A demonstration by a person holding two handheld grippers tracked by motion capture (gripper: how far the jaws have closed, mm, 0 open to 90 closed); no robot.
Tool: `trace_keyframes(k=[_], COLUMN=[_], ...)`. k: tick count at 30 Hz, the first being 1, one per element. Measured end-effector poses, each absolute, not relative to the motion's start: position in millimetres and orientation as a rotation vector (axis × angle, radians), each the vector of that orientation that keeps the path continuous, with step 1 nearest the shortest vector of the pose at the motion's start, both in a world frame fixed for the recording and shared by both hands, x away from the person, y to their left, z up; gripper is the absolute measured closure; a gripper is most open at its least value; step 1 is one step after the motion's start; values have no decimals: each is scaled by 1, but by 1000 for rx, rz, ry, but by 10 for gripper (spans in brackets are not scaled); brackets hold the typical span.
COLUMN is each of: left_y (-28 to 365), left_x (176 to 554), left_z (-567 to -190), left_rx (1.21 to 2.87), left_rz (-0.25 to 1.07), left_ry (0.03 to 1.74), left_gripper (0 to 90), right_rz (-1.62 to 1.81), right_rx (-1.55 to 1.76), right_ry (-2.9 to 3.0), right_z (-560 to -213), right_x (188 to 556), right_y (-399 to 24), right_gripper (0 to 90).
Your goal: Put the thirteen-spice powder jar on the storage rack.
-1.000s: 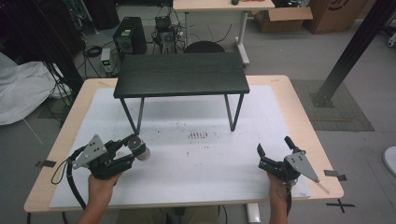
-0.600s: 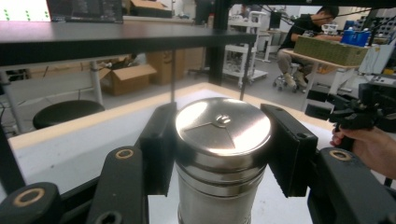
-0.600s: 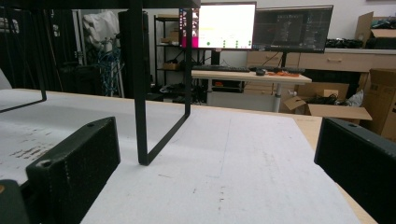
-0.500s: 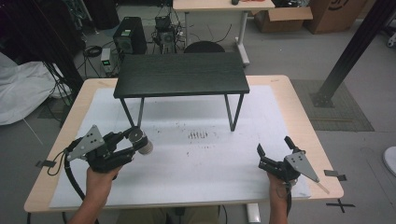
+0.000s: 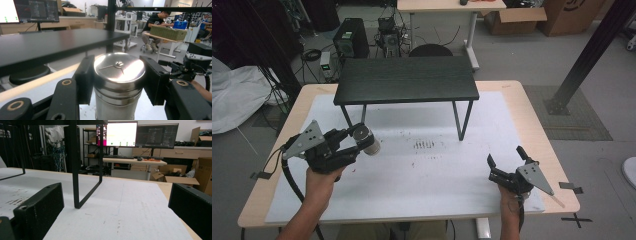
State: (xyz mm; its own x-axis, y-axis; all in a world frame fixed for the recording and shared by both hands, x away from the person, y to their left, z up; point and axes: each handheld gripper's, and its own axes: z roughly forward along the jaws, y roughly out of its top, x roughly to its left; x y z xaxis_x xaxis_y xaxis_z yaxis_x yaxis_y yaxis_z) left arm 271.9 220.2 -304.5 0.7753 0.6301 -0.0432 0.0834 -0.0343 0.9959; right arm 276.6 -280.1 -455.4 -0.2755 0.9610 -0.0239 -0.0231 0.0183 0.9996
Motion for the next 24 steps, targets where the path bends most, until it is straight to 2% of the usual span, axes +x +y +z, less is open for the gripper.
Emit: trace_keyframes(k=[24], left_y=[205], left_x=[305], left_z=[-250], left_rx=[1531], left_rz=[452], left_ry=[507], left_gripper=[491], right_rz=[1408], right_rx=[1034], right_ry=[1406], right_z=[-455], right_x=[277], right_y=[-281], right_gripper=[0])
